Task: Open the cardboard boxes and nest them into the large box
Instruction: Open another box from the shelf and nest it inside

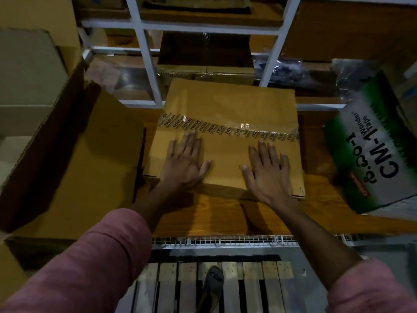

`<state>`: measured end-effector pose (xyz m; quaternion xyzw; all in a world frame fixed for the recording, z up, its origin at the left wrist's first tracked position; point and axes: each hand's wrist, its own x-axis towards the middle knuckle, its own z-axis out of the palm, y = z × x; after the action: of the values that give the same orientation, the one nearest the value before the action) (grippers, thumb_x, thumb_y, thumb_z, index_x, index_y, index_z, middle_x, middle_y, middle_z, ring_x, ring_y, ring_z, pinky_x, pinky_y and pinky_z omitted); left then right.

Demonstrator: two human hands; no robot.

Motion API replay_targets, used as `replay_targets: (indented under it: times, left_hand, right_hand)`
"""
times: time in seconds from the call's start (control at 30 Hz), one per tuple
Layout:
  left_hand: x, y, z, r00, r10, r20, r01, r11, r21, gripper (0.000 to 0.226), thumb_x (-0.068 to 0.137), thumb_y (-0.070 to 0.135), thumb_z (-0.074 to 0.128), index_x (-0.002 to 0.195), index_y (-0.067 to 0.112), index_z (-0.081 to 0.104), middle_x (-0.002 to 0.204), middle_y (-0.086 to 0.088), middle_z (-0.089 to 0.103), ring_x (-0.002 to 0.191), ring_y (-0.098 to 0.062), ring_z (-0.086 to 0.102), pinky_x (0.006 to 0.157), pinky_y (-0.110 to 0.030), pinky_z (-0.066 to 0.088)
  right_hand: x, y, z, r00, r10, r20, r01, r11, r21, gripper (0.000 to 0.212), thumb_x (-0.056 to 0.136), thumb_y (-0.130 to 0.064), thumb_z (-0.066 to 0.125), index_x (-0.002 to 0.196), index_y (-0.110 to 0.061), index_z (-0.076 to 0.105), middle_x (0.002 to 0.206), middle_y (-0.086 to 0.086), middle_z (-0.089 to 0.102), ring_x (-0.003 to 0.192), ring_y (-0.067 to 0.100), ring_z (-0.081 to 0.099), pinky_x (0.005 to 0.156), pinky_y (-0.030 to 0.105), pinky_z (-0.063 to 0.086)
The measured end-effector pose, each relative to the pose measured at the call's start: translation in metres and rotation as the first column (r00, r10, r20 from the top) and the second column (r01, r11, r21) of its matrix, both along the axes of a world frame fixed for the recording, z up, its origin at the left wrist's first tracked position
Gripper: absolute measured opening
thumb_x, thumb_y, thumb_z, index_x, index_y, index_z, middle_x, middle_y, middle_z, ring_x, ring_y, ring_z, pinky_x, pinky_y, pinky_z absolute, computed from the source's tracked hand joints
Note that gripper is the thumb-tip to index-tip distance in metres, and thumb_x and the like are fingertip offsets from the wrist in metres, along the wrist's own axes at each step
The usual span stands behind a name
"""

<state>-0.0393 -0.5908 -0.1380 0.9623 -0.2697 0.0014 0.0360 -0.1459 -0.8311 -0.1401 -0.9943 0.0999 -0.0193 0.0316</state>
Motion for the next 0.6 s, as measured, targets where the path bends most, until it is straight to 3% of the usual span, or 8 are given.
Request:
replay_targets:
  times: [0.1,0.27,0.5,0.6]
  left_hand:
    - [-0.028,0.012,-0.007,0.992,-0.006,0.123,0.007,1.0,-0.013,0.084,0.1,0.067,0.009,0.162,0.012,0.001,0.169,-0.01,-0.012,0.156,-0.023,-0.012,0.124,-0.054,0.005]
    - [-0.089,0.036,-0.024,0.961,-0.012,0.276,0.025,0.999,-0.044,0.085,0.102,0.063,0.028,0.161,0.005,0.009,0.168,-0.02,0.0,0.156,-0.034,0.002,0.12,-0.061,0.016]
    - [-0.132,0.057,-0.023,0.985,-0.033,0.17,0.031,0.999,0.019,0.092,0.098,0.06,0.045,0.162,0.011,0.002,0.168,-0.017,-0.015,0.155,-0.035,-0.008,0.12,-0.062,0.014]
    - [-0.133,0.061,-0.011,0.994,-0.04,0.104,0.044,0.998,-0.045,0.084,0.098,0.058,0.045,0.161,0.014,0.01,0.169,-0.015,-0.008,0.156,-0.034,-0.001,0.119,-0.063,0.019]
  right_hand:
    - [-0.027,0.013,-0.004,0.996,-0.004,0.09,0.009,0.999,-0.053,0.073,0.103,-0.063,0.018,0.163,-0.022,0.011,0.171,0.008,-0.008,0.157,0.029,-0.009,0.122,0.062,0.007]
    - [-0.082,0.041,-0.023,0.983,-0.019,0.183,0.038,0.995,-0.096,0.077,0.103,-0.057,0.029,0.163,-0.015,0.005,0.17,0.013,-0.011,0.156,0.035,-0.008,0.121,0.065,0.005]
    - [-0.122,0.067,-0.034,0.985,-0.047,0.165,0.062,0.994,-0.089,0.075,0.105,-0.052,0.029,0.162,-0.012,0.003,0.168,0.017,-0.013,0.155,0.038,-0.011,0.121,0.066,0.007]
    - [-0.129,0.069,-0.034,0.983,-0.041,0.177,0.054,0.996,-0.071,0.076,0.104,-0.052,0.031,0.162,-0.011,0.004,0.169,0.017,-0.012,0.155,0.038,-0.009,0.121,0.066,0.008]
